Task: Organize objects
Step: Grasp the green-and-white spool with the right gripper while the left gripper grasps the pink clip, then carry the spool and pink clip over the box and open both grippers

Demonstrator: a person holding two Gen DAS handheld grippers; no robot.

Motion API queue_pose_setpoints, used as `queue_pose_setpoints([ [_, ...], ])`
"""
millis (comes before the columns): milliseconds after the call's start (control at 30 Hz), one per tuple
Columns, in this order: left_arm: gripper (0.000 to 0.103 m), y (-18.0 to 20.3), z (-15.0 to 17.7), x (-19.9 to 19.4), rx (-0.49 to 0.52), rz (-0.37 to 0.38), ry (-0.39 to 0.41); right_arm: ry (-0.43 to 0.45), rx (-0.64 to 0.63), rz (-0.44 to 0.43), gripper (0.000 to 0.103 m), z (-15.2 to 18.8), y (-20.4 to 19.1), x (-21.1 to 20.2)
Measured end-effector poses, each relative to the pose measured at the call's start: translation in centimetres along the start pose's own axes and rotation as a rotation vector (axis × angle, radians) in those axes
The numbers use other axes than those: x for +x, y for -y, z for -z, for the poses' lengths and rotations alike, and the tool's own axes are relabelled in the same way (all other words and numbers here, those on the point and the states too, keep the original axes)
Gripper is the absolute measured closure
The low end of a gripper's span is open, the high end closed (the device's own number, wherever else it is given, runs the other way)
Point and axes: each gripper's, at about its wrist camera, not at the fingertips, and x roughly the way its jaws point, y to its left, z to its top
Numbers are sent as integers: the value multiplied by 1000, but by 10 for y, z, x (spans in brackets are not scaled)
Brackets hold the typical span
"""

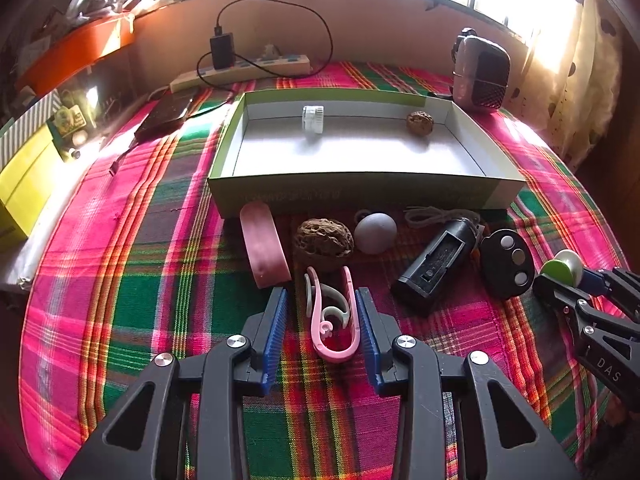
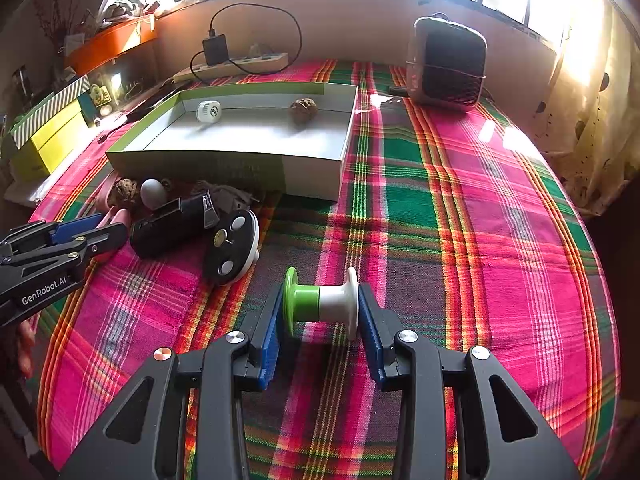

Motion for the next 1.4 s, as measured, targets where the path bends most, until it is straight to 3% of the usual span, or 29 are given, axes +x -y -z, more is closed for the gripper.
queue_pose_setpoints([
  [200, 81, -2, 1, -1, -7, -11, 7, 0, 0, -1, 66, 0, 0, 0],
  [1400, 82, -5, 1, -6, 4, -16, 12, 26, 10, 17, 70, -3, -2, -9],
])
